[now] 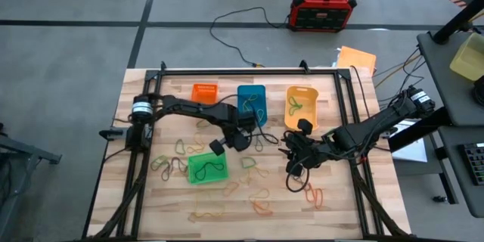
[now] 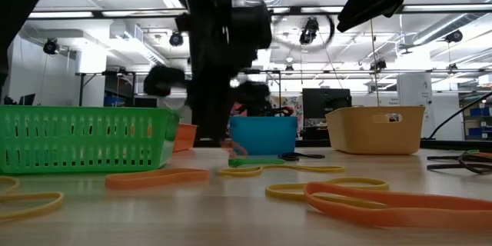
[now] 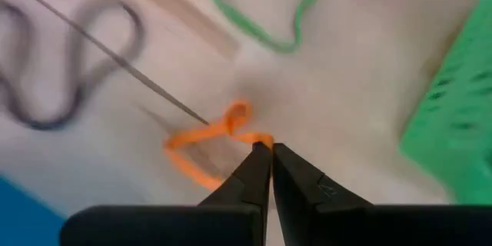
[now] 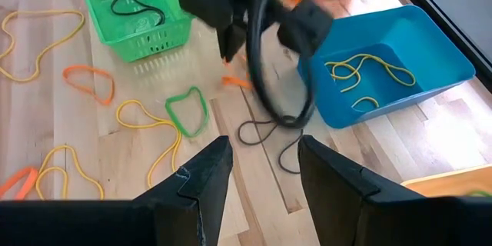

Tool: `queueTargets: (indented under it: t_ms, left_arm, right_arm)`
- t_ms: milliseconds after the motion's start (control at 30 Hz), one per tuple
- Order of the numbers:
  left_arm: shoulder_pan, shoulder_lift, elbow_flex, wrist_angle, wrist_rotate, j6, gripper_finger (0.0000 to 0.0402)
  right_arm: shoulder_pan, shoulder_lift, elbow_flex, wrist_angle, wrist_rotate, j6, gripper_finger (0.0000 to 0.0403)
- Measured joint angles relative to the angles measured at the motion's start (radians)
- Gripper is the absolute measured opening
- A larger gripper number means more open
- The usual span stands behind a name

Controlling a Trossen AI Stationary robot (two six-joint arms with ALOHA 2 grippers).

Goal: Sort rubber bands into baskets
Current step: Put the orange rubberband into the orange bin

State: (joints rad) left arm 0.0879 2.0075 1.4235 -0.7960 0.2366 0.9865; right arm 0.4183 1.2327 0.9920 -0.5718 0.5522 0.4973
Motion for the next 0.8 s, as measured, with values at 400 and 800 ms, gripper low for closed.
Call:
queueTargets:
  t_ms: [400,800]
  left_arm:
    - [0.022,-0.242,0.044,-0.18,0.009,-0.065,0.0]
    - [0.317,-0.46,-0.026,-0.251,-0.153,-0.279,0.0]
  right_arm:
    - [0.0,0.0,0.0,0.001,0.0,0.0,0.0146]
    - [-0.01,0.0,0.0,0.011,0.052,-0.026,0.0146]
